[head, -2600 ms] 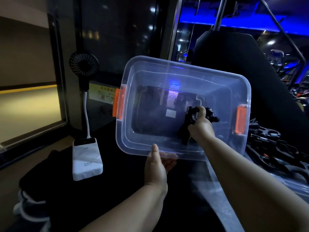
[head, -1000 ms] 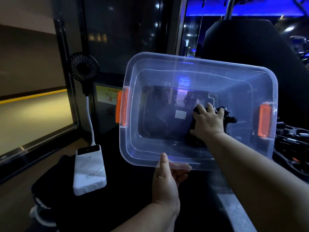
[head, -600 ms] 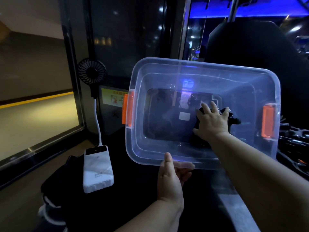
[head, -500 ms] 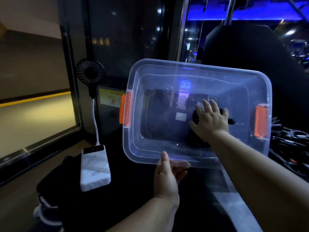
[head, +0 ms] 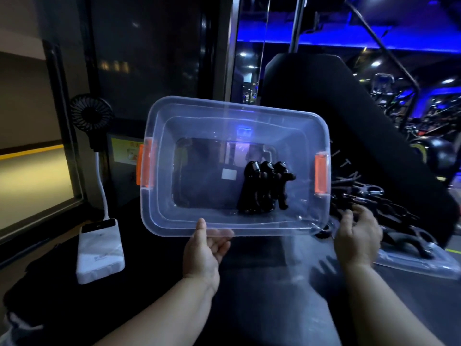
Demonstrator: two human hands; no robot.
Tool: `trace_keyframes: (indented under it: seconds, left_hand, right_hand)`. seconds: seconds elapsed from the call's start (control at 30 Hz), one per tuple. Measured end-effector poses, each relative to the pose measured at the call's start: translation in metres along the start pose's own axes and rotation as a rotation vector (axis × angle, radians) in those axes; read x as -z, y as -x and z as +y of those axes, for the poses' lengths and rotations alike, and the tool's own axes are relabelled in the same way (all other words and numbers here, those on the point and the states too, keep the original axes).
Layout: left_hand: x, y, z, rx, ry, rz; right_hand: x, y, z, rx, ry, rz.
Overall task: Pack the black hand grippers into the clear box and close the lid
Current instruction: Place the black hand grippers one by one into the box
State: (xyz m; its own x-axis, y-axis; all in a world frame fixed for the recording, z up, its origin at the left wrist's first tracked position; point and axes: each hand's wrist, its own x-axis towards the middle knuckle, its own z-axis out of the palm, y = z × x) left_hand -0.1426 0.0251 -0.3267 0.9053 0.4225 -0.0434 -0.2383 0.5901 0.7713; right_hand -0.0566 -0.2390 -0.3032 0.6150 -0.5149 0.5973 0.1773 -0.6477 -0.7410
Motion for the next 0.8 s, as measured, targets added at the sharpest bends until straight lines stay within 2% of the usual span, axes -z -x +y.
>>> trace_keyframes:
  seconds: [0.13,0.33,0.6,0.7,0.8]
  left_hand:
    - [0.001,-0.001,0.001,0.038,0.031,0.015]
    - [0.005,-0.005,0.005,0.113,0.031,0.031]
    - [0.011,-0.015,0.026,0.208,-0.129,-0.102]
    - [0.018,-0.015,0.026,0.183,-0.168,-0.163]
    - [0.024,-0.014,0.02,0.128,-0.168,-0.157]
  right_hand:
    - [-0.007,-0.001,0.029,-0.088,0.018,-0.262]
    - [-0.024,0.001,0.039,0.086,0.068,-0.529]
    - [-0.03,-0.002,0.043,0.066,0.248,-0.585]
    - [-0.03,-0.002,0.043,0.057,0.274,-0.593]
    - [-0.028,0.0,0.04,0.058,0.274,-0.6]
